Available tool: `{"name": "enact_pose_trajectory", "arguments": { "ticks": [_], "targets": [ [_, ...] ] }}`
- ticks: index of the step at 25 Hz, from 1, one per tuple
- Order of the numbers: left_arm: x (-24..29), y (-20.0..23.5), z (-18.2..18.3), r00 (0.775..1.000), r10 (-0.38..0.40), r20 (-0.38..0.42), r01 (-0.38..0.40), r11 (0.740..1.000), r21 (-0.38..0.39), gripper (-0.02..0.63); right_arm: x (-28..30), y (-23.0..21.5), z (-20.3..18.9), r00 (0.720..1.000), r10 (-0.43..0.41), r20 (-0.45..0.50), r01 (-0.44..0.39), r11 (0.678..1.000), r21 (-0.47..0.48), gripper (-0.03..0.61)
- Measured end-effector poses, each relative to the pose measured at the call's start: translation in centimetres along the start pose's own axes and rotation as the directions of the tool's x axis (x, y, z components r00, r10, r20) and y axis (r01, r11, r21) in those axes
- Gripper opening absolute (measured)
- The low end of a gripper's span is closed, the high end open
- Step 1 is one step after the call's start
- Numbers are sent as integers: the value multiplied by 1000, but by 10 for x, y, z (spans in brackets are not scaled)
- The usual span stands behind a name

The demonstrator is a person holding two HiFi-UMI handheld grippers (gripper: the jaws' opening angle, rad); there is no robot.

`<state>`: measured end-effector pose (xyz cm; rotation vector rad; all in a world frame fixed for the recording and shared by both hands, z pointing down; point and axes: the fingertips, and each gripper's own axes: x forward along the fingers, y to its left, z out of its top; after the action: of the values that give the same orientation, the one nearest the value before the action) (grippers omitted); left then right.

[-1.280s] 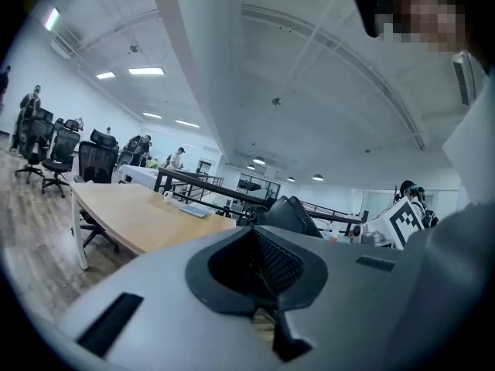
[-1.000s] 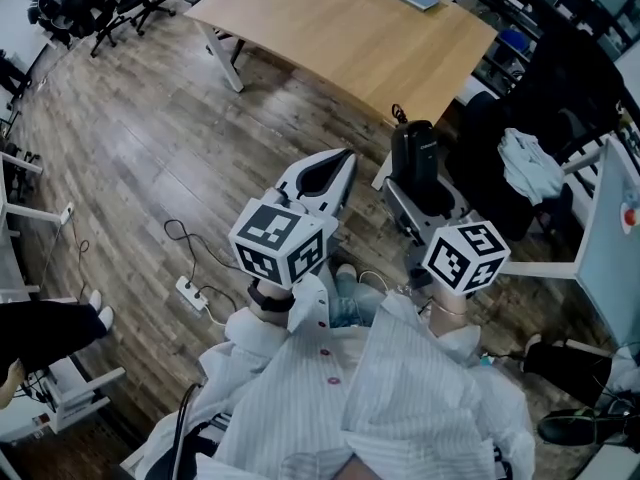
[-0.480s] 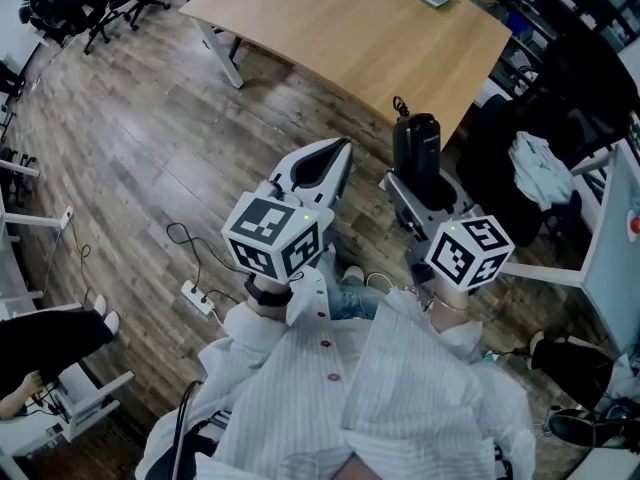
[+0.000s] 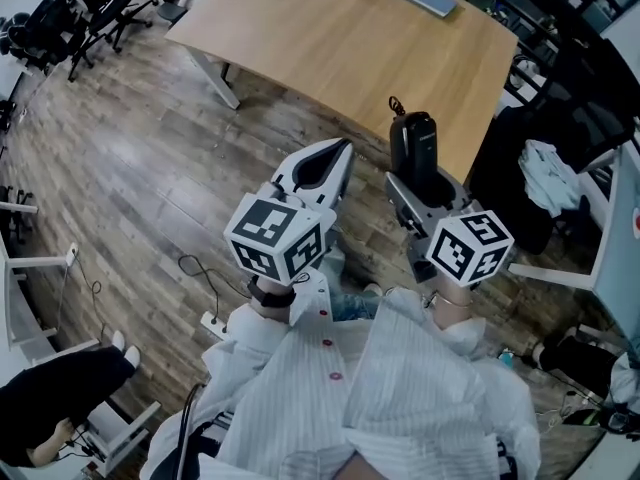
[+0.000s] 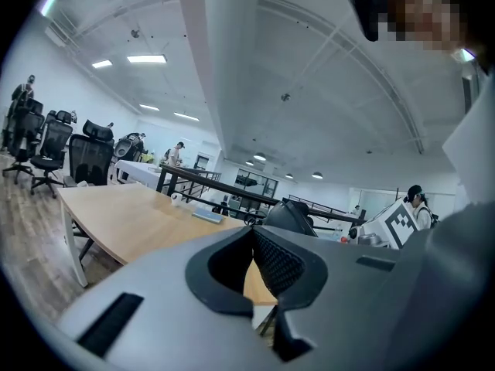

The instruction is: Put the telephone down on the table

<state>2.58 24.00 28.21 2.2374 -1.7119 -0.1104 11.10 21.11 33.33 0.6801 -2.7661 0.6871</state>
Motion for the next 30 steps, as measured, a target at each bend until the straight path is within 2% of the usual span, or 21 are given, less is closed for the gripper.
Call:
{"name": "enact_pose_trajectory", "arguments": {
  "ticks": [6,12,19,30],
  "targets": [
    [9,49,22,999,-34,0,34,999,11,11,49,6,17,999,-29,22,28,999,23,290],
    [14,87,26,998,-60,-13,60,998,-2,11,81,3,24,997,-72,34,70,996,52,290],
    [35,115,18,994,-103,-38,101,994,-47,11,105,-21,26,989,-148,7,147,987,62,290],
    [102,156,28,991,-119,-54,117,992,-49,11,156,-71,53,986,-166,2,166,984,66,290]
  ]
}}
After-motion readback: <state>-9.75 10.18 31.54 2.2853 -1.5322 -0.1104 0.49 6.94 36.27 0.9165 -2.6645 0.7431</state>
